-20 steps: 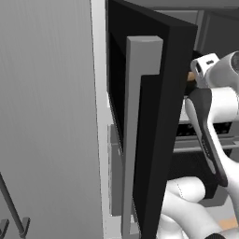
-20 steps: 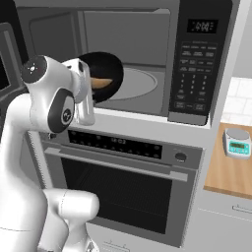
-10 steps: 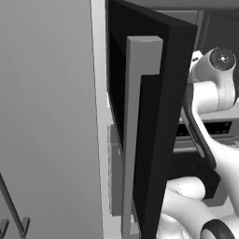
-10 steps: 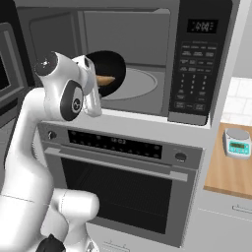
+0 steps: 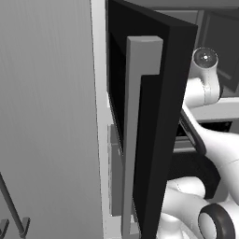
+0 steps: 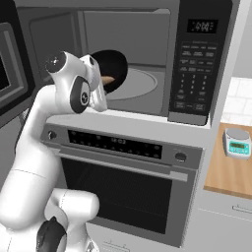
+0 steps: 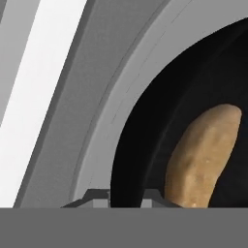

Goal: Pick the sweet potato from the sink and place it in the bowl. Then pick the bowl and place it in the microwave. Then close the microwave door and press the start button.

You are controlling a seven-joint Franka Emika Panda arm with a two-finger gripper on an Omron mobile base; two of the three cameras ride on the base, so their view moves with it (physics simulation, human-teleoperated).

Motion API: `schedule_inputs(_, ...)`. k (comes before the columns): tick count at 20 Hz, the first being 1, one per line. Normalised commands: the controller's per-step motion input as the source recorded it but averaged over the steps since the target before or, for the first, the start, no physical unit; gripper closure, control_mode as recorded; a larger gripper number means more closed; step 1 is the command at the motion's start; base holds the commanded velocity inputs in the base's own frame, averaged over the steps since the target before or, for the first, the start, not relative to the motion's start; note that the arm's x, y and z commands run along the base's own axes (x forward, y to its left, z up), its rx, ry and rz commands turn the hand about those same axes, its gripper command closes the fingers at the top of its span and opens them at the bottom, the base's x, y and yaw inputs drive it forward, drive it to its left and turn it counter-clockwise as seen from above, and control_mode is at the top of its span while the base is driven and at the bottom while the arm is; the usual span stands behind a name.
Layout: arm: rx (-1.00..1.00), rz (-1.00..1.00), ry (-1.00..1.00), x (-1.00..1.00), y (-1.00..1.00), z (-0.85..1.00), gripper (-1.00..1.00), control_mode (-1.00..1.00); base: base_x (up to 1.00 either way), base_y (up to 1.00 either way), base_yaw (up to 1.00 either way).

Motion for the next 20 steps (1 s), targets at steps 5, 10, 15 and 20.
schedule_inputs(5,-0.02,0.02,0.0,0.4,0.0,-0.21,1.0,-1.0,0.0,0.0,0.0)
schedule_inputs(10,-0.01,0.04,0.0,0.25,0.0,-0.22,-1.0,-1.0,0.0,0.0,0.0)
schedule_inputs(15,-0.03,0.04,-0.05,0.01,0.01,-0.03,-1.0,-1.0,0.0,0.0,0.0)
schedule_inputs(20,-0.02,0.01,-0.13,-0.41,0.0,0.0,-1.0,-1.0,0.0,0.0,0.0)
